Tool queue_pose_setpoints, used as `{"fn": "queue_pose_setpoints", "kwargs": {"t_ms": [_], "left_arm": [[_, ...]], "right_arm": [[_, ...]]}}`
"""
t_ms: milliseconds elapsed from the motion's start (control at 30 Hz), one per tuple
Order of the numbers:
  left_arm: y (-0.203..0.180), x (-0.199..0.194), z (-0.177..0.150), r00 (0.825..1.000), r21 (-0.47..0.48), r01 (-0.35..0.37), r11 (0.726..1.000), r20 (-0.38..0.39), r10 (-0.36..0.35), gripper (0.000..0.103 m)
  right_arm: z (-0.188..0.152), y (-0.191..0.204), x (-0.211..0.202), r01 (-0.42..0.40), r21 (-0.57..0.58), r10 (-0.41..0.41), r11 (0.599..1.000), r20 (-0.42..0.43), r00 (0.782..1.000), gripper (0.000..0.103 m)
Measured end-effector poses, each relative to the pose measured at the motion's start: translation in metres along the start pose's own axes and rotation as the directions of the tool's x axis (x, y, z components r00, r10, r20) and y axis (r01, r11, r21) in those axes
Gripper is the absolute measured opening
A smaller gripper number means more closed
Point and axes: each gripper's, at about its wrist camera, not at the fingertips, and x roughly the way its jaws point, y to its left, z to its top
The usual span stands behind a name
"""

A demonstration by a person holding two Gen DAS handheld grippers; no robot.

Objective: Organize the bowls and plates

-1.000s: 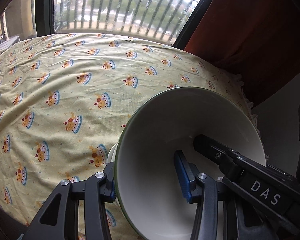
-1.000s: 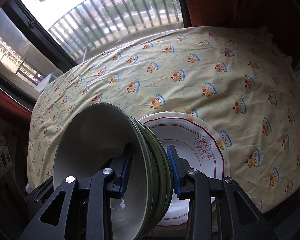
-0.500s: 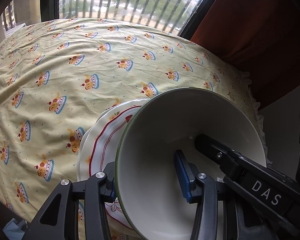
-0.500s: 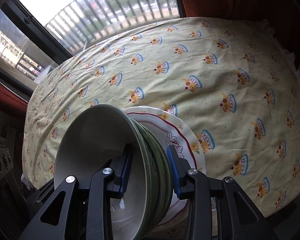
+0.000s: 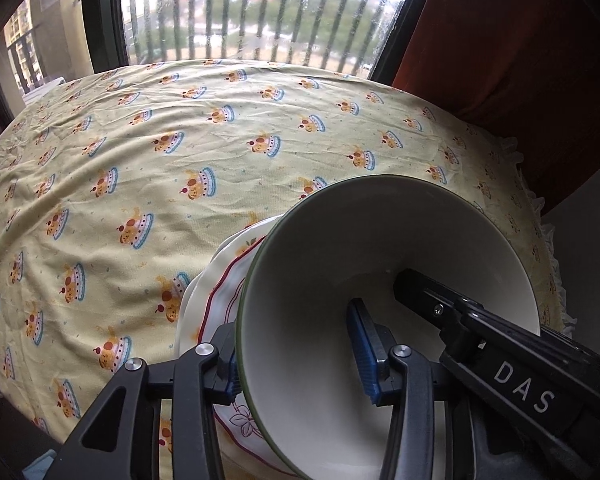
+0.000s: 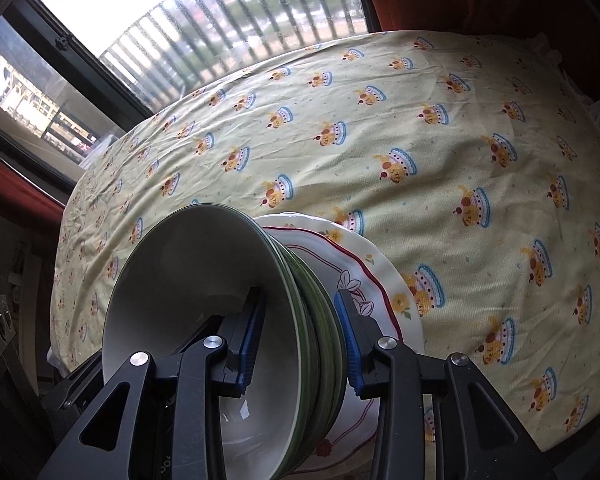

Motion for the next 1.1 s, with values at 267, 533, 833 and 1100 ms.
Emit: {"fn": "queue_pose_setpoints", "kwargs": {"t_ms": [267,533,833,1100], "left_arm": [[0.001,-0.004,-0.005,0.996,0.026,-0.079,0.997,-0.046,0.08,0.057],[0.005,-0.004,-0.002,0.995,0.066,-0.034,0.997,-0.089,0.04,0.067],[0.033,-0.056,0.001,0.997,0.162,0.017,0.987,0.067,-0.028,0.089],[0.088,-0.092,-0.013,0.983,0.154,0.018,0.988,0.178,-0.045,0.091]], "right_arm": [[-0.006,0.006,-0.002,0.072,-0.024,-0.072,0.997,0.015,0.997,0.047],[-0.015,-0.003,-0.013,0.208,0.106,-0.21,0.972,0.009,0.978,0.073],[-0.028,0.045,-0.059,0.332,0.11,-0.345,0.937,0.142,0.928,0.074],[-0.059,0.097,-0.088,0.365,0.142,-0.39,0.92,0.258,0.884,0.074]]}}
